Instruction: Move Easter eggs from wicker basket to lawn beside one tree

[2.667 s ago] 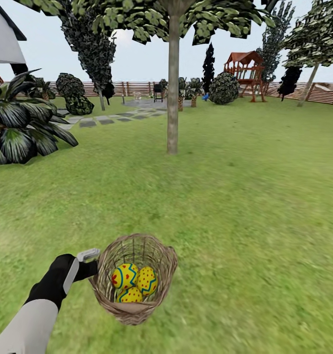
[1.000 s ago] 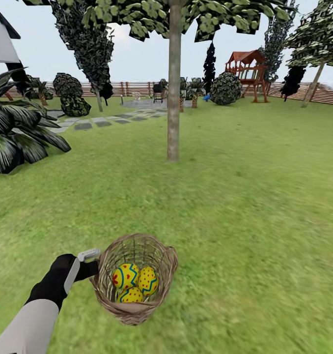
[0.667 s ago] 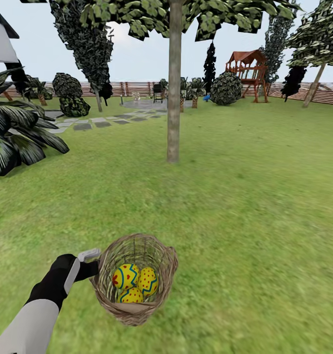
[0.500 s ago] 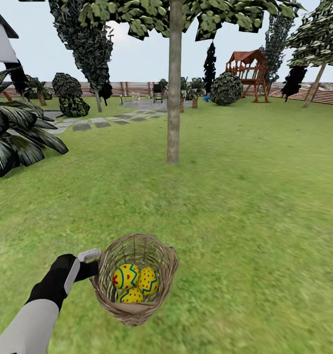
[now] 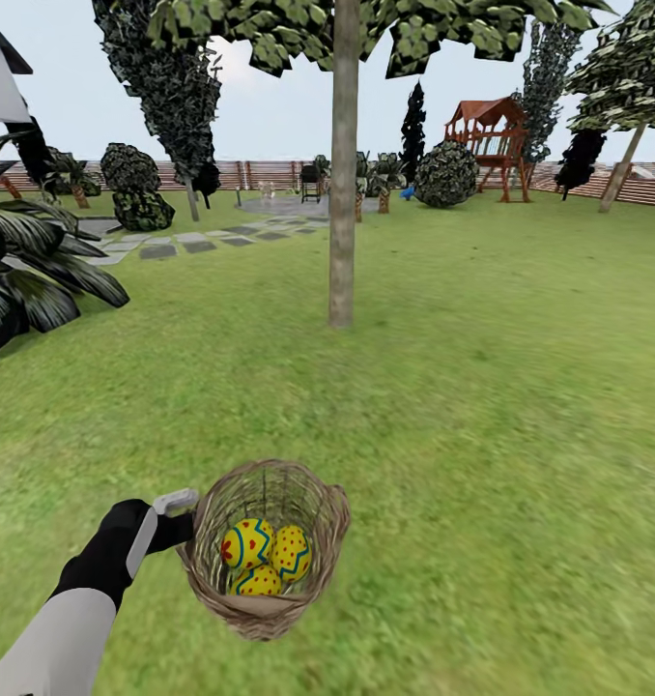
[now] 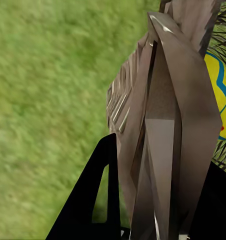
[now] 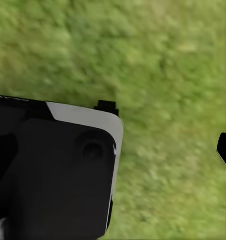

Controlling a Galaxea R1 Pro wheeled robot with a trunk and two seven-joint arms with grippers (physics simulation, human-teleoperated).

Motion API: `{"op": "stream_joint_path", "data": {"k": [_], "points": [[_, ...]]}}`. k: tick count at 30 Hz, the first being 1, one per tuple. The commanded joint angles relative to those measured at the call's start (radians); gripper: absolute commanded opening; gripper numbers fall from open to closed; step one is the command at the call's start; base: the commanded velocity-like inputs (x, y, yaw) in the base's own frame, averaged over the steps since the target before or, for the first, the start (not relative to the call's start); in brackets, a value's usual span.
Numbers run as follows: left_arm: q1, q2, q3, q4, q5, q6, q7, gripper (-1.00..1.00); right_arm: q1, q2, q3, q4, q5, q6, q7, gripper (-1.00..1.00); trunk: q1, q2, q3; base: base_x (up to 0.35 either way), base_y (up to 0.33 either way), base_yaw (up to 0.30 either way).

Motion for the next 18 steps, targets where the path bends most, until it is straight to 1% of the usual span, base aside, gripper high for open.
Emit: {"op": "stream_joint_path", "data": {"k": [1, 8, 18], "points": [[-0.001, 0.0, 0.002, -0.001, 0.013, 0.005, -0.001, -1.0, -0.001, 0.0, -0.007, 0.004, 0.008, -0.005, 0.002, 1.0, 0.001, -0.002, -0.002, 0.337, 0.0, 0.0], [-0.001, 0.0, 0.002, 0.001, 0.013, 0.005, -0.001, -1.0, 0.018, 0.001, -0.007, 0.011, 0.015, -0.006, 0.002, 1.0, 0.001, -0.002, -0.002, 0.337, 0.0, 0.0], [-0.001, -0.002, 0.002, -0.001, 0.013, 0.005, -0.001, -1.0, 0.021, 0.003, -0.007, 0.011, 0.016, -0.006, 0.002, 1.0, 0.001, -0.002, -0.002, 0.337, 0.0, 0.0]]}}
